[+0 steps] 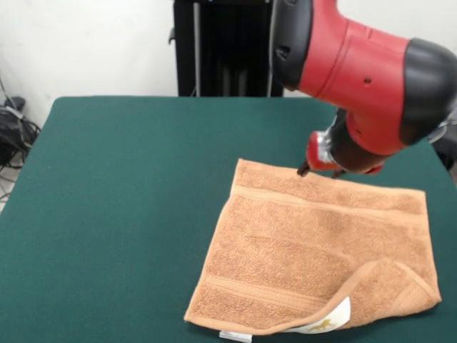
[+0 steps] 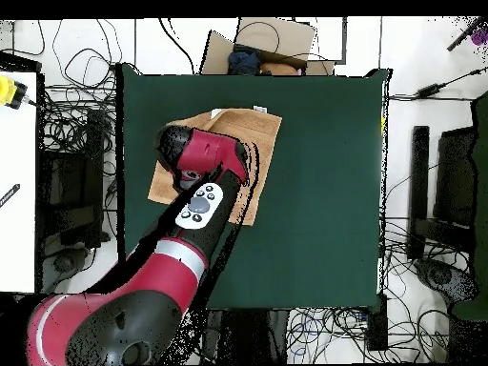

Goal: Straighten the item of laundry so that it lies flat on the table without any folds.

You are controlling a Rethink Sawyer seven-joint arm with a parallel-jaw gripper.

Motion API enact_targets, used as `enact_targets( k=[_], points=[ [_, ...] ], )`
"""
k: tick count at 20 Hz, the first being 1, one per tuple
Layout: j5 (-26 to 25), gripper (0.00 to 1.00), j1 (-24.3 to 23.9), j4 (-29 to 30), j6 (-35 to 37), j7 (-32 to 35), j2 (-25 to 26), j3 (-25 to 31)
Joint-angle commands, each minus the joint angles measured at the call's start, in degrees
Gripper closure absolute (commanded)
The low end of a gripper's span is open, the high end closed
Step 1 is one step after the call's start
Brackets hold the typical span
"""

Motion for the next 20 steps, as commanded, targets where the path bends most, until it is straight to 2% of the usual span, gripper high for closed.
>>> enact_targets(
  k=[1, 8, 10, 14, 20],
  points=[
    [-2.36, 0.0, -0.45, -5.06, 4.64, 13.09, 1.63, 4.81],
    [-2.54, 0.0, 0.07, -9.25, 4.41, 14.39, 2.29, 4.18],
    [-2.32, 0.0, 0.13, -10.94, 1.42, 14.52, 3.3, 4.27],
    [-2.01, 0.0, 0.56, -9.82, -11.14, 13.19, 3.56, 5.97],
    [-1.86, 0.0, 0.18, -10.43, -17.64, 13.52, 5.47, 7.14]
  ],
)
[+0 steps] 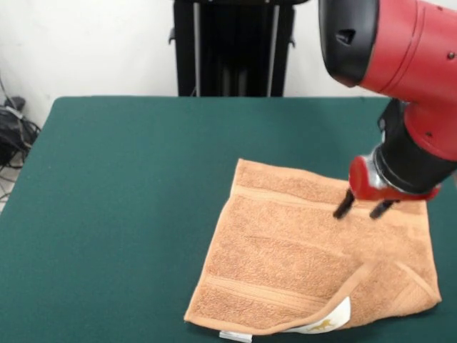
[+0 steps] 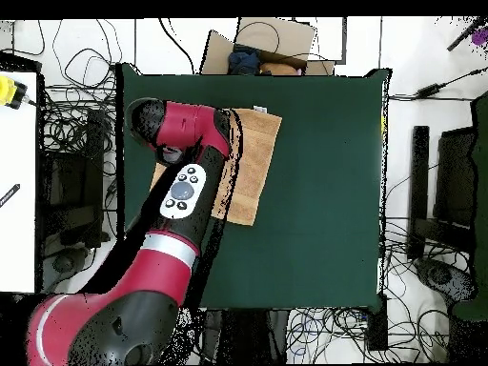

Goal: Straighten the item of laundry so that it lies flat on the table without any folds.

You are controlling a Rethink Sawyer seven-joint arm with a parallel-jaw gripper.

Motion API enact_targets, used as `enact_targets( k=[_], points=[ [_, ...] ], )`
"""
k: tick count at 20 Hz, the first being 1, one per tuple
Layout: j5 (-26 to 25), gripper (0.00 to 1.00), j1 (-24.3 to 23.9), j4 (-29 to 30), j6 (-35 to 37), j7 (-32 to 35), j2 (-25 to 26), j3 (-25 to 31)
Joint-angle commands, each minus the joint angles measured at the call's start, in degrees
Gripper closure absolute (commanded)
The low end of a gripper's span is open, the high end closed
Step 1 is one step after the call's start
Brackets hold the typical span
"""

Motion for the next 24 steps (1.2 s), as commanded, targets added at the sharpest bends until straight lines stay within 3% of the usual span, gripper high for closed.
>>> enact_targets(
  k=[1, 5, 10, 11, 15, 18, 24],
  points=[
    [-1.15, 0.0, -0.19, 2.06, -12.75, 12.81, 4.73, 7.56],
    [-1.51, 0.0, -1.11, 8.36, -24.34, 9.77, 1.84, 11.23],
    [-2.24, 0.0, -1.36, 10.3, -29.52, 10.41, 2.46, 12.04],
    [-2.44, 0.0, -2.47, 11.26, -35.53, 9.44, 2.62, 14.81],
    [-4.97, 0.0, -5.55, 15.58, -46.05, 6.78, -0.11, 21.46],
    [-6.78, 0.0, -6.8, 16.99, -48.45, 6.21, -1.23, 23.3],
    [-5.99, 0.0, -7.15, 16.57, -43.99, 7.86, -1.33, 23.87]
  ],
)
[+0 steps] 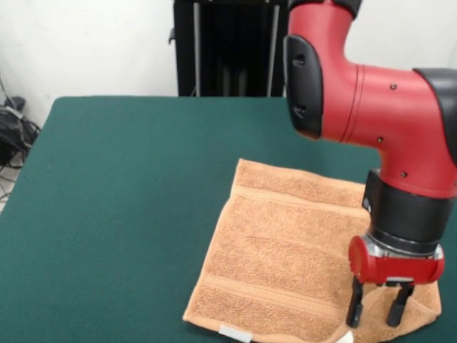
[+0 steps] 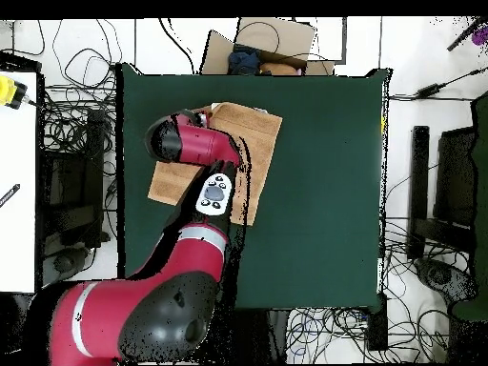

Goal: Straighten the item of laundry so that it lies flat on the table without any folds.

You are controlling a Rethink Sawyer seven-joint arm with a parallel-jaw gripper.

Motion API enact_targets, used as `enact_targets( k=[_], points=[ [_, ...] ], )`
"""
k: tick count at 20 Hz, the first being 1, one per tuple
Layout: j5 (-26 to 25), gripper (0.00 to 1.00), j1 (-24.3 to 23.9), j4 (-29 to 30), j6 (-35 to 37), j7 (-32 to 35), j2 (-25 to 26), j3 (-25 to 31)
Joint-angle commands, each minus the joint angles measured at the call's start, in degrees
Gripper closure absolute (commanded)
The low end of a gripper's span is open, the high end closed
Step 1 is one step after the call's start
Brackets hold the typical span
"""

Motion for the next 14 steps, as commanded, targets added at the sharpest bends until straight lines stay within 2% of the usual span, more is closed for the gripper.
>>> enact_targets(
  k=[1, 3, 7, 9, 10, 12, 14],
  points=[
    [-2.26, 0.0, -2.41, 7.45, 2.26, 8.25, 0.57, 9.28],
    [-1.37, 0.0, -2.58, 6.22, 3.0, 8.78, 1.06, 10.03],
    [-2.05, 0.0, -4.6, 7.47, -0.26, 7.95, -0.12, 14.49],
    [-1.36, 0.0, -4.51, 7.62, 1.58, 8.61, -0.47, 14.54],
    [-0.58, 0.0, -3.08, 6.21, 5.54, 9.78, 0.12, 11.78],
    [-0.62, 0.0, 1.17, -0.09, 19.69, 13.41, 2.97, 2.41],
    [-1.16, 0.0, 2.42, -2.82, 25.65, 14.85, 3.79, -0.87]
  ],
)
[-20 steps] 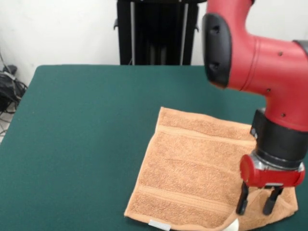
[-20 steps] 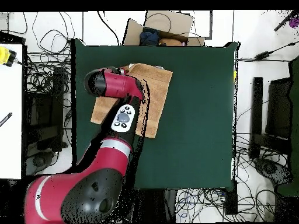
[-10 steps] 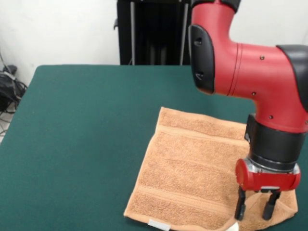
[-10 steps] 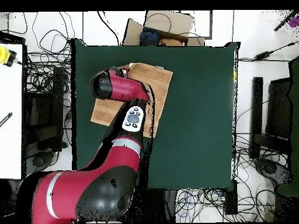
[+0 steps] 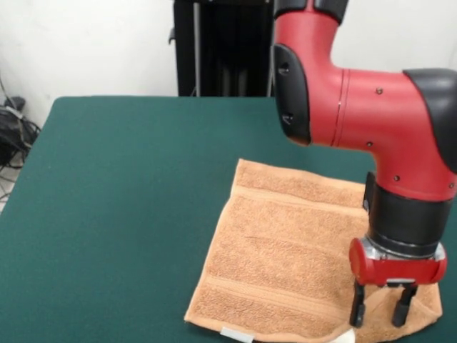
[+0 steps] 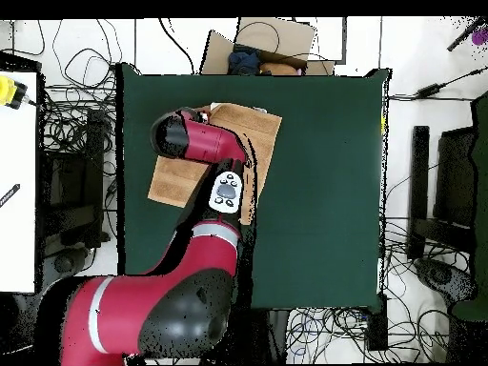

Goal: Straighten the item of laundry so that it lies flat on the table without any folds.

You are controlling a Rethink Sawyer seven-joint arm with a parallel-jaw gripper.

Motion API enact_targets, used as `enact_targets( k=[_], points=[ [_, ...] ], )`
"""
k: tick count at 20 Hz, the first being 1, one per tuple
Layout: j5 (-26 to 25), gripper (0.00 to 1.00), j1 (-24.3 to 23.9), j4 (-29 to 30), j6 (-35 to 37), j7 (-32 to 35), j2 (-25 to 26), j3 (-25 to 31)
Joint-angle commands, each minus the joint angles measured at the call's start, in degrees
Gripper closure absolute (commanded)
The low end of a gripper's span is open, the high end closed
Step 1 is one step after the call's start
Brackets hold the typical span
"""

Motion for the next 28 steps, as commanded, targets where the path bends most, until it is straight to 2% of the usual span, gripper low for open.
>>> enact_targets(
  k=[1, 7, 10, 15, 19, 26, 28],
  points=[
    [-1.2, 0.0, 4.77, -3.27, 23.19, 15.02, 4.74, -4.68],
    [-0.51, 0.0, 4.39, -6.33, 25.64, 15.69, 4.64, -4.2],
    [0.44, 0.0, 3.53, -7.16, 22.29, 14.91, 4.42, -1.81],
    [0.76, 0.0, 3.22, -10.61, 25.12, 16.08, 5.68, -2.39],
    [0.59, 0.0, 3.24, -10.57, 25.08, 16.41, 6.1, -2.55],
    [-2.78, 0.0, 4.22, -12.08, 26.95, 14.27, 7.73, -6.5],
    [-3.88, 0.0, 4.71, -12.77, 29.77, 13.18, 8.47, -8.08]
  ],
)
